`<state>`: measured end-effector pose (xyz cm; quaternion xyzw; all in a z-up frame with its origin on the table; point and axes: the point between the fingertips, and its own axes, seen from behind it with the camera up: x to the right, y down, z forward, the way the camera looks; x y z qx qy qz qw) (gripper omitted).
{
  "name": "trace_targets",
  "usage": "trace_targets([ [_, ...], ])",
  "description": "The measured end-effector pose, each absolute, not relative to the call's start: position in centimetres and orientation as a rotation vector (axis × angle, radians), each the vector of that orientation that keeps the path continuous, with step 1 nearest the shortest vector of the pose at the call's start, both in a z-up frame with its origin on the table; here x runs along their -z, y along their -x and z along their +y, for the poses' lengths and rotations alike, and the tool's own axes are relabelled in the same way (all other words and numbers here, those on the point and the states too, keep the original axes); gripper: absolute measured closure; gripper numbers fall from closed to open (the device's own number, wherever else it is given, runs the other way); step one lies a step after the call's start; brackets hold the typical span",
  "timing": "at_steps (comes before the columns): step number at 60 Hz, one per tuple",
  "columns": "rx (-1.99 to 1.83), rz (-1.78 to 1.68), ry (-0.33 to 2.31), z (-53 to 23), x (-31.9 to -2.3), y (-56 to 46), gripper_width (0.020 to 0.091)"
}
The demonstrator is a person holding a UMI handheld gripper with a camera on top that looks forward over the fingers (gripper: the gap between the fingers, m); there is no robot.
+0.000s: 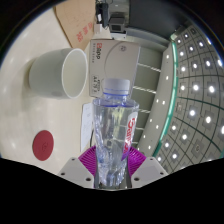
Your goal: Pour water
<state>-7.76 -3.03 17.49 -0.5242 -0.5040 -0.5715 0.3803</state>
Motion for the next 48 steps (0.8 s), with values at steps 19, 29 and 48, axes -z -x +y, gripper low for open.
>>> trace_targets([
  [19, 1.649, -1.470, 1.195, -1.7, -17.2, 7.3, 0.0739],
  [29, 1.649, -1.493, 1.167, -1.3, -17.4, 7.7, 0.0736],
  [48, 1.249, -1.175, 1.470, -2.7, -20.1, 8.1, 0.0736],
])
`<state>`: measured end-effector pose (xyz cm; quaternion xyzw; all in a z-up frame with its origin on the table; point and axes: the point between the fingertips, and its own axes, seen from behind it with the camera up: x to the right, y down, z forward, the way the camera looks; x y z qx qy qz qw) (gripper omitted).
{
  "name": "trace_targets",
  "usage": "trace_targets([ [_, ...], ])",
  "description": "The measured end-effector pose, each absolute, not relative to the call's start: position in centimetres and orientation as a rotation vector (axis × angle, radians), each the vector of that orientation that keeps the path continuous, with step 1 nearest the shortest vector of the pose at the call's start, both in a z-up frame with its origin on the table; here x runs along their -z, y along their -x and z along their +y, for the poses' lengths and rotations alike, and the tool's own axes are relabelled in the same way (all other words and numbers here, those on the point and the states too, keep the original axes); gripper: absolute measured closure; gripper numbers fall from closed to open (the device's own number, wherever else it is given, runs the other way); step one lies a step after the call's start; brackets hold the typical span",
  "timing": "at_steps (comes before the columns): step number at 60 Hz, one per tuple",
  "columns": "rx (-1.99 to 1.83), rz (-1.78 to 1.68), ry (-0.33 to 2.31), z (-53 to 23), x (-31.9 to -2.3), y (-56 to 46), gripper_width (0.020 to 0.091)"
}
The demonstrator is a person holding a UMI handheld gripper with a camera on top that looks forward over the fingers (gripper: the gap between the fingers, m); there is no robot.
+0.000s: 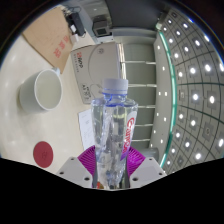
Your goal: Pour water
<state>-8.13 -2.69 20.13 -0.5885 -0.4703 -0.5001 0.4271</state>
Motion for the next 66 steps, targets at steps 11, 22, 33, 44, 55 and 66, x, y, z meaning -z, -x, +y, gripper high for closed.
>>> trace_targets([
  [11, 0.651, -0.788, 1.737, -4.2, -21.3, 10.0, 0.0734],
  [22, 0.190, -0.474, 1.875, -5.1, -19.6, 9.4, 0.0734],
  [33, -0.092, -0.257, 1.935, -4.4, -15.1, 8.1, 0.0735],
  [44, -0.179, -0.232, 1.989, -4.3, -10.1, 7.3, 0.0734],
  [55, -0.201, -0.239, 1.988, -5.3, -7.4, 7.3, 0.0703],
  [66, -0.126, -0.313, 1.953, -5.7, -7.2, 7.5, 0.0570],
])
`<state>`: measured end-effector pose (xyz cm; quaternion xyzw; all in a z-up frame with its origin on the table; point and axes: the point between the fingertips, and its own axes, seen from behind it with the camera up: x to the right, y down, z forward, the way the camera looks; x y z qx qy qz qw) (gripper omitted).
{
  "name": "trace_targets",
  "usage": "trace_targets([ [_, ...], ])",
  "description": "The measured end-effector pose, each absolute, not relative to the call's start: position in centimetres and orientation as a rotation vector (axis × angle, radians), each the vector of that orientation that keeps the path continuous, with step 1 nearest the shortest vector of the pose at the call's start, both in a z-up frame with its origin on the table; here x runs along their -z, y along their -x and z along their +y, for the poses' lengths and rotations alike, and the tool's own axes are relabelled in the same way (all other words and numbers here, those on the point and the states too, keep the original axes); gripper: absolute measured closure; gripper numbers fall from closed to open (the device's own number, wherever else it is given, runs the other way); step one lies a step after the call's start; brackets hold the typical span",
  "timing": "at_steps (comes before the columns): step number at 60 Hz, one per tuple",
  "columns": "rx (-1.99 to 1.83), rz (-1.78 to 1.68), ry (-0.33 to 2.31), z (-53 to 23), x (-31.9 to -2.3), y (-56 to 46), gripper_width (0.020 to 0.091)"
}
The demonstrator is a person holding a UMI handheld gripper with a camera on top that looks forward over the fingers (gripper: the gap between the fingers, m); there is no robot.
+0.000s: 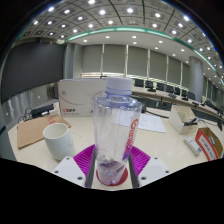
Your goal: Pour water
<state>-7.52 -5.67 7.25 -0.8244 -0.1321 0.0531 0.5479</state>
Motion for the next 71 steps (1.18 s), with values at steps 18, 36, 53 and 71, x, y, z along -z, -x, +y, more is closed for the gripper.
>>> trace_targets([
  [18, -0.028, -0.283, 2.098, -10.1, -8.4, 7.3, 0.0241],
  [36, 0.109, -0.130, 2.197, -21.8, -17.4, 9.9, 0.0244],
  [53, 0.124, -0.042, 2.223, -30.0, -21.3, 13.4, 0.0245],
  [71, 0.125, -0.052, 2.242, -32.9, -21.5, 14.5, 0.0245],
])
